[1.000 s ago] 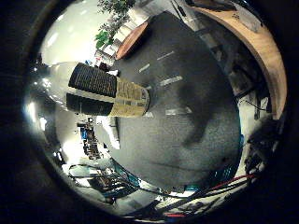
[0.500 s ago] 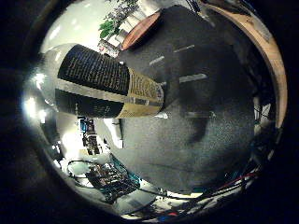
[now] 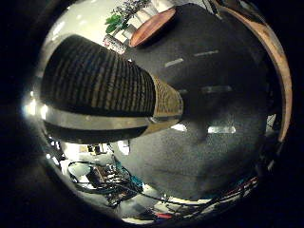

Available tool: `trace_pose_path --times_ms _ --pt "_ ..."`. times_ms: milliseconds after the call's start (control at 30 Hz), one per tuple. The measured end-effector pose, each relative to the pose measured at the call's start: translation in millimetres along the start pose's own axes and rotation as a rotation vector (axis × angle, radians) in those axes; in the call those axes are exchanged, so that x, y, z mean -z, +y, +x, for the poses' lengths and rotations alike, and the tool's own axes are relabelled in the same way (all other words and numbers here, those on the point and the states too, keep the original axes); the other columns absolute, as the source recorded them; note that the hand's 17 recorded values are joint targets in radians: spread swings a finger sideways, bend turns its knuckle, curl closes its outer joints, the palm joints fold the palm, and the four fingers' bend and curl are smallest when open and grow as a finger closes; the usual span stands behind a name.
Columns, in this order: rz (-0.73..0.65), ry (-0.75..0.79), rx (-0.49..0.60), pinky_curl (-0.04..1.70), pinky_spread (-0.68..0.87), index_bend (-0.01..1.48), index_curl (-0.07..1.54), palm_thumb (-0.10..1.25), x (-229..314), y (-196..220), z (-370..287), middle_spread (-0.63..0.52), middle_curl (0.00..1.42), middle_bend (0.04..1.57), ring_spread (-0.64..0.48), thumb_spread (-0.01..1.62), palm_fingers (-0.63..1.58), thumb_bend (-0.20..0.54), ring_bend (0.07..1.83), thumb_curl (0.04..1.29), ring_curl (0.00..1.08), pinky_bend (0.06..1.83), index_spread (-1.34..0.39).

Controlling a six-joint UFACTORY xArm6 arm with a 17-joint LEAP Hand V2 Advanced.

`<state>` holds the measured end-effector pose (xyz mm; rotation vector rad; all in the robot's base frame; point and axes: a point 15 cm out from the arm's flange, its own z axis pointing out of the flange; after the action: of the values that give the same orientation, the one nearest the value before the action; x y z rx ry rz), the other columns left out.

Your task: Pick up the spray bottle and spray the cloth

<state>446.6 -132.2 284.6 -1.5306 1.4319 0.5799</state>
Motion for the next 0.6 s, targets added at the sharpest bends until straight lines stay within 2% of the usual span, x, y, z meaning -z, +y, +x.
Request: trace_pose_path --times_ms 600 --pt "-0.011 -0.044 0.028 0.29 0.42 0.15 0.27 0.63 -17 -10 -23 0.01 0.37 0.27 0.12 1.09 0.28 -0.021 0.39 0.30 0.25 0.35 -0.26"
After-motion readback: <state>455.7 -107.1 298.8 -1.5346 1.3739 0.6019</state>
